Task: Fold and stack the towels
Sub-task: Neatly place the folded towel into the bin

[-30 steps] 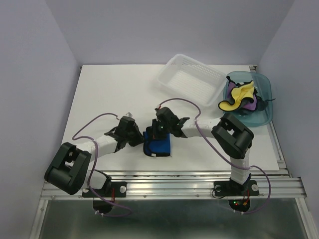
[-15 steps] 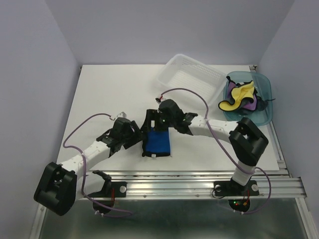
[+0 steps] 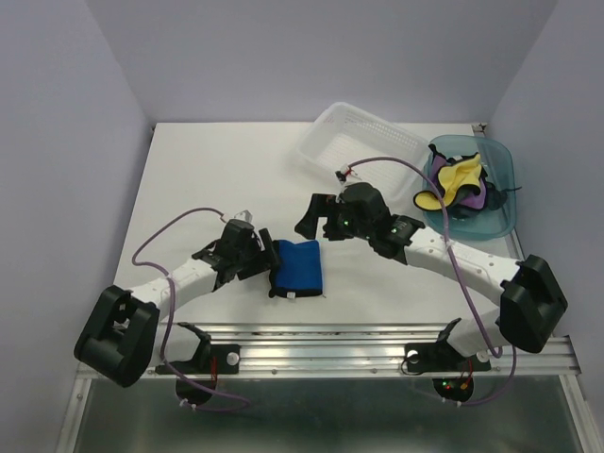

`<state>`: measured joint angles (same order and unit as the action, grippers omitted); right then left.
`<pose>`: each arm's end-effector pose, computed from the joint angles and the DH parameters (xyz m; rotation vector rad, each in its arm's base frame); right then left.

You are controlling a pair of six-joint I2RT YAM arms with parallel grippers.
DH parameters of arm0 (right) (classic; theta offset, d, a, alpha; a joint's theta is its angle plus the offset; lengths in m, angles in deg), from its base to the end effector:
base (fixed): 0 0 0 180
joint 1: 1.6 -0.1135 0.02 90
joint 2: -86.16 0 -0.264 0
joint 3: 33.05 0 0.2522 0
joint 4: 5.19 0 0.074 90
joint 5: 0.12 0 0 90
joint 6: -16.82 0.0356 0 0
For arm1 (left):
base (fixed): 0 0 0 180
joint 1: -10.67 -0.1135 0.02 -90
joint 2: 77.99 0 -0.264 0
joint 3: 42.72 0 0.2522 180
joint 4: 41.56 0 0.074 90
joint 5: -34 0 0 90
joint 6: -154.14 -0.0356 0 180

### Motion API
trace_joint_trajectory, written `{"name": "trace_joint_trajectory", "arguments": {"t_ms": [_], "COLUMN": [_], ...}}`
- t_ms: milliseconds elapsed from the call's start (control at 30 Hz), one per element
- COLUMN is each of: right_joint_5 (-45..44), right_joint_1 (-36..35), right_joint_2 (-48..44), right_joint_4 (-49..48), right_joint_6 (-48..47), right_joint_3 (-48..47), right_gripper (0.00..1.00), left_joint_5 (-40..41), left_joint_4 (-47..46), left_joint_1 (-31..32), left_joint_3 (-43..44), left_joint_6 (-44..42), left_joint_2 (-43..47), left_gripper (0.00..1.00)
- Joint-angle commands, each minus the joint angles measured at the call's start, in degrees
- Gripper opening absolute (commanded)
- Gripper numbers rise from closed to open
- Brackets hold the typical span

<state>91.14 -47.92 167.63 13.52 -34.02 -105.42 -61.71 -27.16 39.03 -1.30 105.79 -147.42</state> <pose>0.2251 0.2369 0.2836 -0.1515 2.1887 0.9157 0.2013 -0.1127 0.1684 -0.2273 2.4110 -0.7113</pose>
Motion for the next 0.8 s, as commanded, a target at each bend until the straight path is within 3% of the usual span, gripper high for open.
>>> {"name": "trace_joint_trajectory", "arguments": {"t_ms": [0,100,500,767], "right_joint_5": [-2.93,-2.58,-1.87,-2.93], "right_joint_1": [1.58,2.12,4.84,5.98], "right_joint_2": [-2.28,-2.02,-4.3,-6.67], "right_joint_4": [1.29,1.99,3.05,3.75], "right_joint_6": [-0.84,-0.84,-1.19,-1.36], "right_joint_3": [2.79,3.06,5.08,6.93], "right_gripper": [1.0,1.0,1.0,1.0], "left_joint_5": [-0.44,1.4,13.7,19.51], "left_joint_4": [-3.11,-3.11,5.59,12.26], "left_joint_1": [1.17,2.05,8.38,14.53], "left_joint_3": [3.19,4.24,9.25,16.88], "left_joint_6": [-3.85,-4.38,-1.57,0.62], "left_joint_2": [-2.99,-6.15,-16.0,-26.1], "left_gripper": [0.83,0.8,0.43,0.45]}}
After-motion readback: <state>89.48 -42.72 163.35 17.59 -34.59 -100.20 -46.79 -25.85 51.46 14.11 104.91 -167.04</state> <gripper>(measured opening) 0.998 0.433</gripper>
